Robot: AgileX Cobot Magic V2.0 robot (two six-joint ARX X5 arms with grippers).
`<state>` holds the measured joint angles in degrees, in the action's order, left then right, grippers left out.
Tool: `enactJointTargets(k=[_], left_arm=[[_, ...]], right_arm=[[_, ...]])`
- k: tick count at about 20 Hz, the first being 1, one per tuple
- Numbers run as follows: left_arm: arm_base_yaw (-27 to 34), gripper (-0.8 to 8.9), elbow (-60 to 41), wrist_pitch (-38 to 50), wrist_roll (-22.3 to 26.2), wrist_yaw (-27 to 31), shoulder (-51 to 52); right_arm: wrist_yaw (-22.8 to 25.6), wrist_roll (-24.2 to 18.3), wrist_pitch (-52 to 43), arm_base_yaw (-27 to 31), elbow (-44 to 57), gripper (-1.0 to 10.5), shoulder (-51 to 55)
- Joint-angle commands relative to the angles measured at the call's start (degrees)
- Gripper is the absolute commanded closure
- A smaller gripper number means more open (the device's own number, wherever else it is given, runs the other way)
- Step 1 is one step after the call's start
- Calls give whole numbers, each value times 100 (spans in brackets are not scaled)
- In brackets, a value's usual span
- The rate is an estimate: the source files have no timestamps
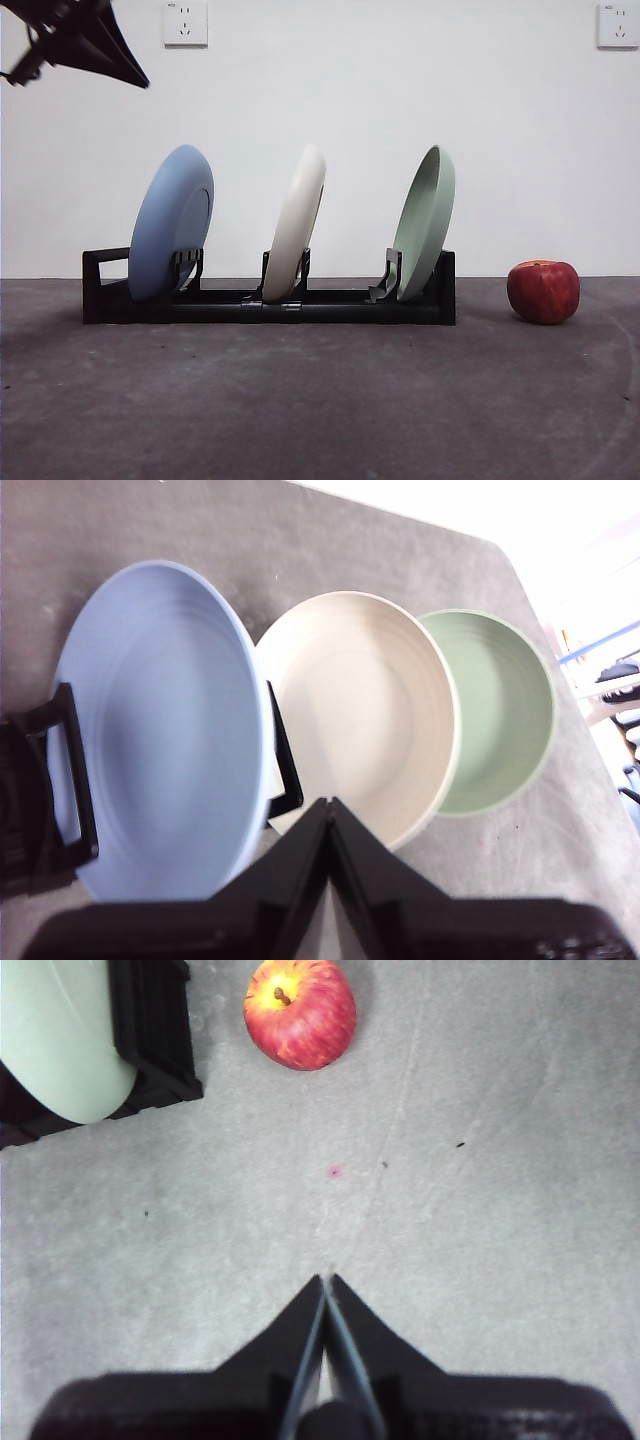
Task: Take the blue plate from the plate rack,put the plate on the table,take the apple from the table,put the apple in the plate
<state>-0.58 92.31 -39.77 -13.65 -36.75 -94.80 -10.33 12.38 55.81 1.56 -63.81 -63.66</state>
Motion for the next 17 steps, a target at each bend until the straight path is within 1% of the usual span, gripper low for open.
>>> enactJointTargets(k=[1,3,5,7,9,12,14,16,17], left_arm=[[-85,648,638,-195,-107,-4,-581],[-111,589,1150,-356,-181,-11,-1025],[-125,588,1493,-428,-190,-13,-1370],[-136,565,1617,-424,-319,-11,-1609],[-157,496,1622,-437,-326,35,-1790],[-229,498,1620,-424,-295,31,-1952],[-328,498,1622,-422,-129,39,-1963],[-431,500,1622,-354,-109,107,-1965],[-490,502,1620,-302,-114,236,-1965]], right_arm=[[-20,-57,-11,-4,-28,946,-24],[-22,-55,13,-4,-28,946,-24],[-20,-52,44,-9,-28,946,-24],[-20,-55,44,-9,-28,946,-24],[-17,-55,33,-9,-28,946,-24],[-20,-52,-17,-9,-28,946,-24],[-17,-39,-46,-9,-28,946,-24],[-17,-39,-48,-9,-28,946,-24],[-17,-39,-48,-9,-28,946,-24]])
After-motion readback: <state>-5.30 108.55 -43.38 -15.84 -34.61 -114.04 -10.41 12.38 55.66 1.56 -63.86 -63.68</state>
